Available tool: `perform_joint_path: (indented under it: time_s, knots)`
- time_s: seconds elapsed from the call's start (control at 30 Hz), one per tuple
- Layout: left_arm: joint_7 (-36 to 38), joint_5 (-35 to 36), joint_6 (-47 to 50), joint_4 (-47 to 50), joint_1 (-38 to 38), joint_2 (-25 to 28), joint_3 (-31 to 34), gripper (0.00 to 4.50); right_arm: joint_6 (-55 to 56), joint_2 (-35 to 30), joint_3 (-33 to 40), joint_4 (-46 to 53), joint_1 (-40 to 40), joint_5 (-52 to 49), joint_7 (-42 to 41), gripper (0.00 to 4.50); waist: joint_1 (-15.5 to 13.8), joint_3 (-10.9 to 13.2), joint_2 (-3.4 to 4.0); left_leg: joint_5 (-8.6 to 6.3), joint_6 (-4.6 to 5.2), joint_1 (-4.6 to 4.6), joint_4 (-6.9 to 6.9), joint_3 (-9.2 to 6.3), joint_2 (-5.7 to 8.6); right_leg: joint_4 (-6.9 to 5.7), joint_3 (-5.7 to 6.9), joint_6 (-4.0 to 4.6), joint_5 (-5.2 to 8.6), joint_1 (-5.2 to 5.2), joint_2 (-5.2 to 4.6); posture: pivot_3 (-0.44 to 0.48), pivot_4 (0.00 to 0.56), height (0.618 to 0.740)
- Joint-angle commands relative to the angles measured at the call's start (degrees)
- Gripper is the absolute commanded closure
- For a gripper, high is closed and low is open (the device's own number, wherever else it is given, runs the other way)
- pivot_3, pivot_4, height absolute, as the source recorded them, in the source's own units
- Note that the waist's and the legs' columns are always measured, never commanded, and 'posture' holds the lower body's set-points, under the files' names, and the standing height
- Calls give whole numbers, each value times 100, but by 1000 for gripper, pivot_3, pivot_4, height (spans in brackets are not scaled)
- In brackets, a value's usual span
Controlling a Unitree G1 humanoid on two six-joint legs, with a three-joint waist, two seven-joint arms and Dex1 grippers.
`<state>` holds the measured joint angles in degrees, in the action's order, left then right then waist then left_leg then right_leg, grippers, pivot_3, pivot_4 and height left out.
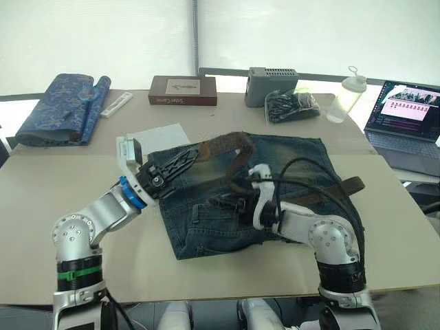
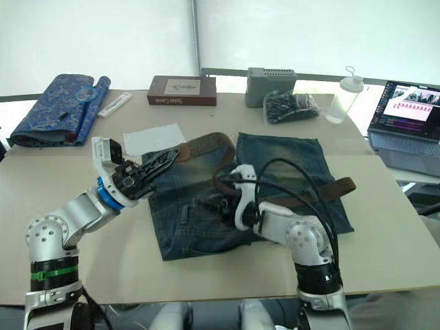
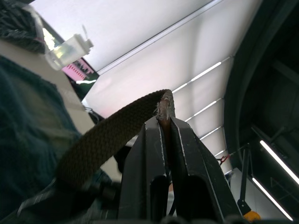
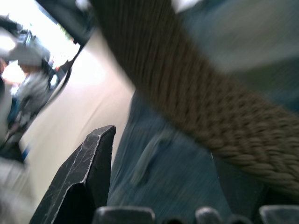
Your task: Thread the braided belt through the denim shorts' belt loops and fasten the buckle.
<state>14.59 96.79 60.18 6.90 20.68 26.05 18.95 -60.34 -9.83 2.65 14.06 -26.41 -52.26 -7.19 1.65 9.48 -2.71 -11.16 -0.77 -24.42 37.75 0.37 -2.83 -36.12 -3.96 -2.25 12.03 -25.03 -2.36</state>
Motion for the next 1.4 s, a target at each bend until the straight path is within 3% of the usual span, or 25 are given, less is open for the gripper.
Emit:
perform_joint_path:
  time_s: [0.03, 0.37, 0.53, 0.67, 0.9, 0.97, 1.23, 1.37, 1.4]
  knots:
    - [359, -171, 72, 212, -303, 311, 44, 4500, 469, -87, 521, -13, -153, 179, 59, 1062, -30, 1, 2, 0, 0, -1, 0, 0, 0, 2, 0, 0, 0, 0, 0, 0, 150, 718]
    - [953, -1258, -171, 77, -633, 286, -348, 4500, 673, -629, 979, -11, -187, 699, 138, 1062, -69, 5, 8, 0, 0, -2, 0, 5, 0, 4, 1, 41, 23, -2, -4, 0, 150, 718]
    - [992, -1232, -194, -480, -619, 273, -13, 4500, 174, -634, 1613, 199, -17, -249, 100, 1062, -64, 8, 12, 0, 0, -7, 0, 4, 0, 2, 0, 33, 18, -6, -3, 0, 150, 718]
    - [819, -1083, -123, -799, -324, 236, 126, 4500, -332, -1589, 1098, 910, 630, -406, -830, 1062, -101, 13, 20, 0, 0, -11, 0, 2, 0, 4, 3, 37, 24, -6, -5, 0, 150, 718]
    - [662, -950, 360, -551, -293, 178, -85, 4500, -257, -2060, 1345, 1285, 1201, -686, -1218, 1062, -46, 13, 20, 0, 0, -7, 1, 12, 3, 8, -3, 30, 24, -5, -12, 0, 150, 718]
    - [588, -873, 403, -484, -302, 136, -87, 4500, -205, -2175, 1180, 1392, 1313, -537, -1260, 1062, -47, 13, 20, 0, -1, -7, 0, 10, 2, 6, -2, 32, 25, -6, -10, 0, 150, 718]
    - [-558, 826, 148, -102, 144, -203, -185, 4500, 939, -2007, -1310, 1956, 918, 1500, -1348, 1062, -47, 13, 20, 0, -1, -7, 0, 9, 2, 5, -2, 28, 24, -9, -10, 0, 150, 718]
    - [-972, 1334, -61, 94, 213, -171, -379, 4500, 1613, -1442, -1628, 1670, 676, 2077, -1204, 1062, -75, 13, 20, 0, -1, -9, 0, 8, 3, 6, -3, -5, 6, -7, -10, 0, 150, 718]
    - [-1039, 1404, -112, 125, 203, -159, -415, 4500, 1748, -1275, -1595, 1597, 626, 2143, -1172, 1299, -77, 13, 20, 0, -1, -11, 0, 8, 4, 7, -3, -9, 5, -8, -10, 0, 150, 718]
